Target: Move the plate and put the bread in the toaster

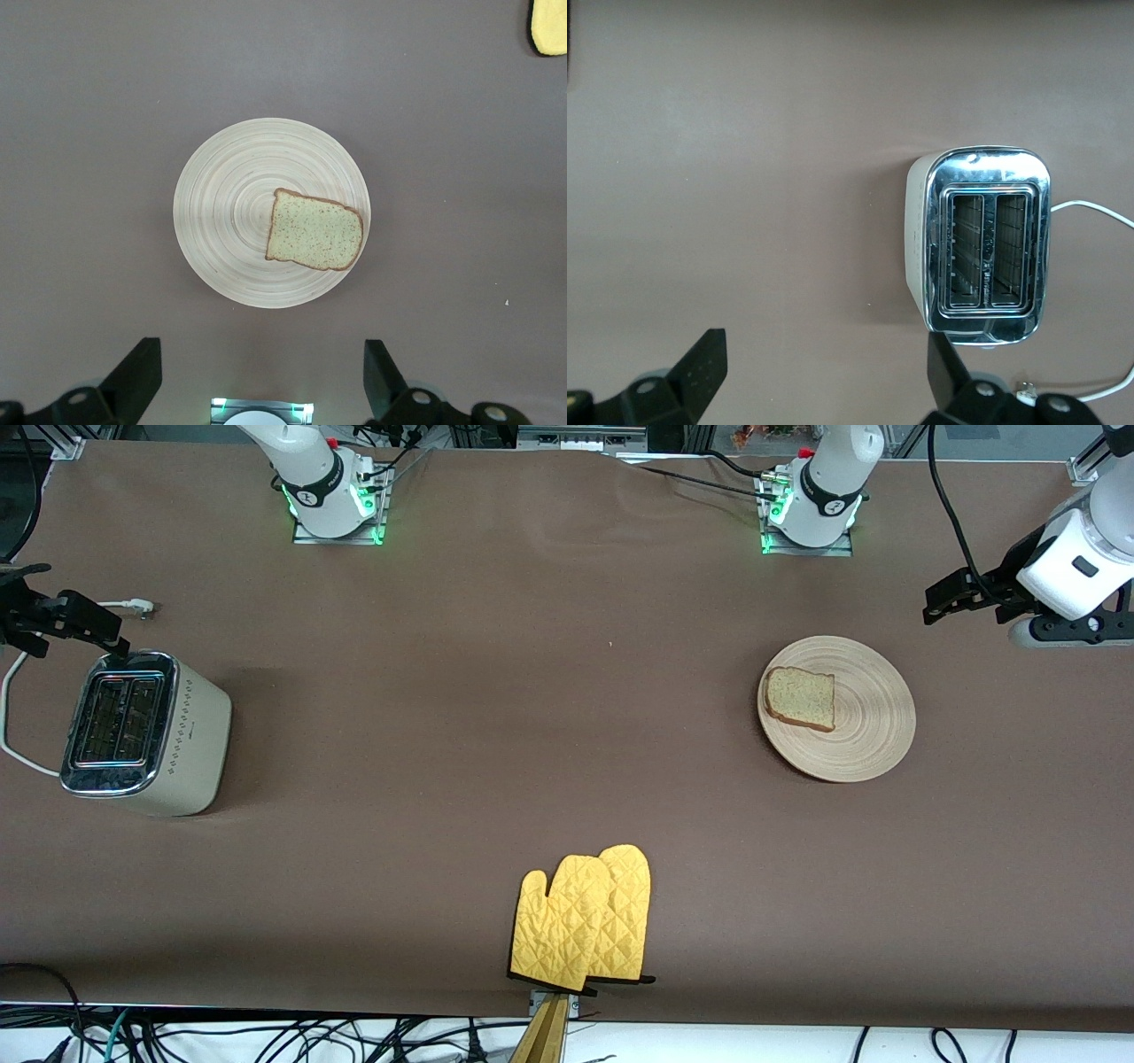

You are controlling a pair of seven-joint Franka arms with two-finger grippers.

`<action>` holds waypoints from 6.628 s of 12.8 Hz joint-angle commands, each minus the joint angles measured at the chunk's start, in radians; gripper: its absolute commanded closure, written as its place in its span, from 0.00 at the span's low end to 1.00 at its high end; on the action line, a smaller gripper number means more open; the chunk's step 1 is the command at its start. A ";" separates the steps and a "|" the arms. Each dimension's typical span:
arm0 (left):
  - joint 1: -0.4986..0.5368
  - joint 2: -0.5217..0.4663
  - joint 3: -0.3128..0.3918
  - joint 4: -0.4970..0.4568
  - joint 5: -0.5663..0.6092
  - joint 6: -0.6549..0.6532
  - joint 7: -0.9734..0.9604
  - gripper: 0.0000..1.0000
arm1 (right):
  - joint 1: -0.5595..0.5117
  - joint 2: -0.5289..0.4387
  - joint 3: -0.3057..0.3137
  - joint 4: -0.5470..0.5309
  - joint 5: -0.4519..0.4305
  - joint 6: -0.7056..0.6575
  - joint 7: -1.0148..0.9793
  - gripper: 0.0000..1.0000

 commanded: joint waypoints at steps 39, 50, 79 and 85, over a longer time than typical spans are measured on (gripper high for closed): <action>0.006 0.044 0.000 0.124 -0.008 -0.027 0.008 0.00 | 0.003 -0.008 0.010 0.007 0.004 -0.032 0.004 0.00; 0.006 0.047 -0.002 0.124 -0.008 -0.021 0.014 0.00 | 0.003 -0.002 0.010 0.007 0.004 -0.031 0.005 0.00; 0.575 0.860 0.018 0.064 -0.528 0.016 0.926 0.00 | 0.003 0.001 0.010 0.004 0.003 -0.031 0.004 0.00; 0.558 0.883 -0.018 0.058 -0.565 0.016 0.928 0.55 | 0.003 0.003 0.010 0.004 0.003 -0.031 0.004 0.00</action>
